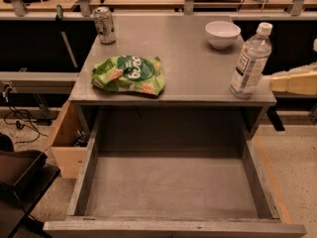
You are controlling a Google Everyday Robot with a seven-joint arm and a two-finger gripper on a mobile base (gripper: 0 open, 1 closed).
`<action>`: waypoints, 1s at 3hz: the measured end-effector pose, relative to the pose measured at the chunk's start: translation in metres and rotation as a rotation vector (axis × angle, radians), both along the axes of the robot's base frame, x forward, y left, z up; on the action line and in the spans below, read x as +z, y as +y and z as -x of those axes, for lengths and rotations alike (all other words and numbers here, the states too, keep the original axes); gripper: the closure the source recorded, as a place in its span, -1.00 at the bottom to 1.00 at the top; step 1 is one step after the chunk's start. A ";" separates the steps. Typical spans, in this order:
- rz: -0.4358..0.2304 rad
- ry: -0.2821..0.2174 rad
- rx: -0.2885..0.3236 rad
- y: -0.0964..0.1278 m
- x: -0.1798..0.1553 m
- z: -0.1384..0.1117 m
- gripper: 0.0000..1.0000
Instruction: Move blue plastic bottle near 7up can
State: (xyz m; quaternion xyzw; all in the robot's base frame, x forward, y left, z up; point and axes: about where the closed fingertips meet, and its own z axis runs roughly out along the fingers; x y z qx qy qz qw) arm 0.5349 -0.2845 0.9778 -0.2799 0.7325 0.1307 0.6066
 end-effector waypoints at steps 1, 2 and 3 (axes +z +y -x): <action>-0.044 -0.043 0.023 0.011 -0.001 -0.028 -1.00; -0.077 -0.068 0.044 0.016 -0.006 -0.055 -1.00; -0.102 -0.070 0.045 0.016 -0.015 -0.071 -1.00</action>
Offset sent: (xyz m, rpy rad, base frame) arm 0.0871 0.0165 -0.0133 0.1185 -0.0982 0.0610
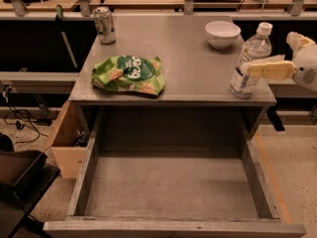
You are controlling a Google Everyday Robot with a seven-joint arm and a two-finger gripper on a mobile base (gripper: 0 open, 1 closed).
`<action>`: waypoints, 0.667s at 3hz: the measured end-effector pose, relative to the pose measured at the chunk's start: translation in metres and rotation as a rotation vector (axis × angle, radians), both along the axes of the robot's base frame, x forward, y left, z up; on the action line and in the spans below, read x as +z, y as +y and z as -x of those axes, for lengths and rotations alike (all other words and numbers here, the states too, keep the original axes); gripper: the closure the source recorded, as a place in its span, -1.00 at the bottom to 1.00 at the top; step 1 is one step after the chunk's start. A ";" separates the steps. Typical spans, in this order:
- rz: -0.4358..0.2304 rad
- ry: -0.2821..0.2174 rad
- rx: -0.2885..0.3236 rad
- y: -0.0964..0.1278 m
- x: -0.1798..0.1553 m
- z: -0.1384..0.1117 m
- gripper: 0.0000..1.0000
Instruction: Move blue plastic bottle near 7up can
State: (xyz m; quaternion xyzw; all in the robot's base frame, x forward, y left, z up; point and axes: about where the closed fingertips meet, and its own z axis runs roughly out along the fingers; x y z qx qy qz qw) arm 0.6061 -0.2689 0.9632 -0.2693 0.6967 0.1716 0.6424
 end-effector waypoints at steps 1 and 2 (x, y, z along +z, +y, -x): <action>-0.054 0.019 -0.004 -0.007 -0.010 -0.010 -1.00; -0.103 0.036 -0.007 -0.013 -0.016 -0.017 -1.00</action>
Offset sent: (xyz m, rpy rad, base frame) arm 0.0240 -0.0278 -0.0257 0.1669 0.0578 -0.0215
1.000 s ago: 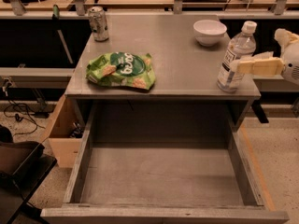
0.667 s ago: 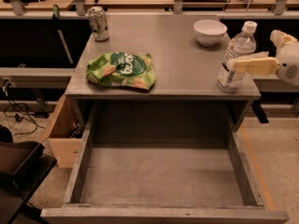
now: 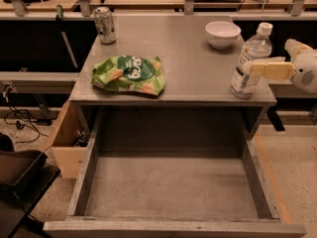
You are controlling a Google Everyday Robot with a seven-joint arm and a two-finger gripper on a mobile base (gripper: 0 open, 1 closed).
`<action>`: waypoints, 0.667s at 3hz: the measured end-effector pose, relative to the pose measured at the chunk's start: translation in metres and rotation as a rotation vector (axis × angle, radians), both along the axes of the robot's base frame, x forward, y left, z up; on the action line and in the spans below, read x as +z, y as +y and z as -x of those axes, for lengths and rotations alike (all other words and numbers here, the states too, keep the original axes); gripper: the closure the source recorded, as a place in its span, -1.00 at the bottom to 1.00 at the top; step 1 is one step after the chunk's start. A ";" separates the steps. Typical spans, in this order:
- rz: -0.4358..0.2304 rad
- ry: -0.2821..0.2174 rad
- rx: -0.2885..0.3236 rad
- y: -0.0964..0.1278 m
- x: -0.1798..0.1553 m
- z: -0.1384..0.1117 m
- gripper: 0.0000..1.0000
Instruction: Move blue plastic bottle near 7up can
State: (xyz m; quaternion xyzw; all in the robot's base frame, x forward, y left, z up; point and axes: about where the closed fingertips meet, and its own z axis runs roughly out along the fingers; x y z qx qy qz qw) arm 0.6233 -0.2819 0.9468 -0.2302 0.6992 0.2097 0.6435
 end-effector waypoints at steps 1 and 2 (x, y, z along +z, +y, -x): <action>-0.030 0.023 0.010 0.002 -0.009 -0.008 -1.00; -0.034 0.043 0.022 0.008 -0.017 -0.014 -1.00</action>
Offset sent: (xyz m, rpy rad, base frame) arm 0.0201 0.0087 -0.0267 0.0376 0.0691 0.0254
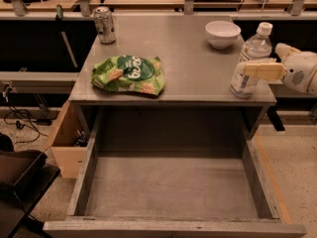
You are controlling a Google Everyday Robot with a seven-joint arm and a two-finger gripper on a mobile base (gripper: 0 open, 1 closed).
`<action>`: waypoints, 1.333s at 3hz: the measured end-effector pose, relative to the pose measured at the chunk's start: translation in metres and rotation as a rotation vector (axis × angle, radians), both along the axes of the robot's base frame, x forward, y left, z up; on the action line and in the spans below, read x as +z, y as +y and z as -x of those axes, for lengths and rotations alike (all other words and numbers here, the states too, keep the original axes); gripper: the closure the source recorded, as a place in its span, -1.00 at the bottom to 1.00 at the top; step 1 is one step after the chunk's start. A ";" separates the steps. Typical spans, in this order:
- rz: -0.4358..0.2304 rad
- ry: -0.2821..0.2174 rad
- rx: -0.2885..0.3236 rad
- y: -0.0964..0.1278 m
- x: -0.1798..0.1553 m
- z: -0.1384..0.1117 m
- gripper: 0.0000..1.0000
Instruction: Move blue plastic bottle near 7up can
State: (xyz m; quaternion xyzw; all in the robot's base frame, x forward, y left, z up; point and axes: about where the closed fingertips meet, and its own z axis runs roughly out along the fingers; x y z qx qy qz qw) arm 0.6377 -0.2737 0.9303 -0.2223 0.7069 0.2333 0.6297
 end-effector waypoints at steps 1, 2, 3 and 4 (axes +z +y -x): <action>0.001 0.019 0.012 0.007 -0.010 -0.006 -1.00; 0.000 0.019 0.016 0.009 -0.010 -0.006 -0.66; 0.000 0.018 0.021 0.012 -0.010 -0.007 -0.19; -0.001 0.018 0.025 0.015 -0.009 -0.008 0.28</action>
Offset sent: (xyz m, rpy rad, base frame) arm 0.0050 0.0059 -0.0091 -0.0006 0.0173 0.0107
